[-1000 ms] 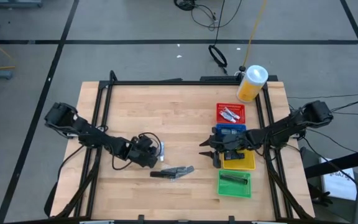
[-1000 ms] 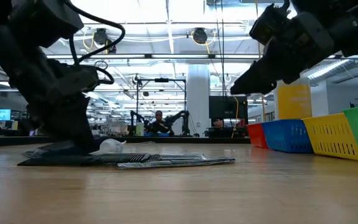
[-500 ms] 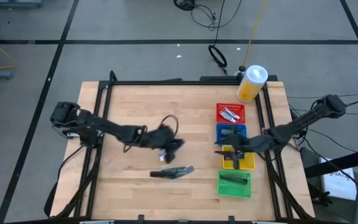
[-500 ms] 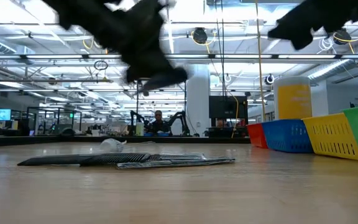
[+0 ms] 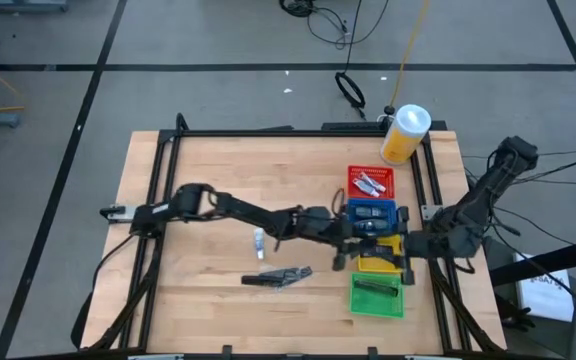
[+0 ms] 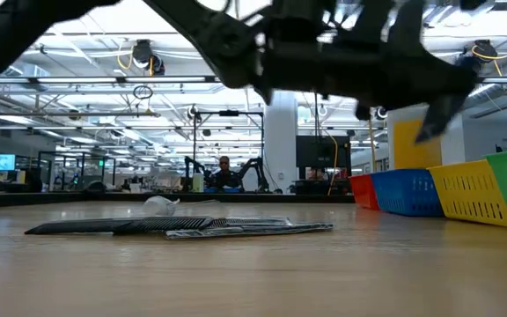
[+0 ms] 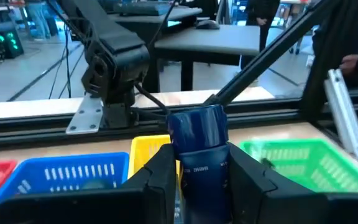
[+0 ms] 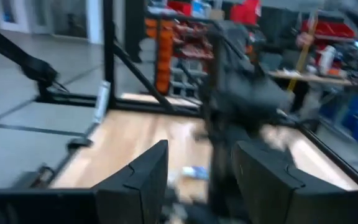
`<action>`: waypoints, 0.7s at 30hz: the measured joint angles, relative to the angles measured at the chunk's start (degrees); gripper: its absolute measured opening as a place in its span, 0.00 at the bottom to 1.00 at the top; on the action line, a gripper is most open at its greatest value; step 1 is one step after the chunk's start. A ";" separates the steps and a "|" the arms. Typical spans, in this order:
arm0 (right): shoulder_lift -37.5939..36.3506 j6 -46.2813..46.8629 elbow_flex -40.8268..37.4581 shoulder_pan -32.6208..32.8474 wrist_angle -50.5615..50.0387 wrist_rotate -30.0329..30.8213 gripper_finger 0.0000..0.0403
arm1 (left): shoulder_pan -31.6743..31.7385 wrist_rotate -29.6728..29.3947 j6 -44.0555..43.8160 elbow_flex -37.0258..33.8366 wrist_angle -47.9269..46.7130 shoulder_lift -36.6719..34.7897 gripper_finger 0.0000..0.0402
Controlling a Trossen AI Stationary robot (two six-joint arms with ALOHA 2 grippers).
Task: Pick & Place Travel size toiletries
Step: Put the black shaving cream into the yellow bin
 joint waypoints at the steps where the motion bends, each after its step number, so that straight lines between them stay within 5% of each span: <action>1: 0.10 -1.10 0.00 0.86 1.00 0.02 0.42 | 0.00 -0.01 0.34 2.08 0.07 1.76 0.24; 21: 0.96 -5.22 0.00 4.25 5.07 0.20 0.42 | -0.11 -0.52 8.02 6.65 8.02 6.53 0.25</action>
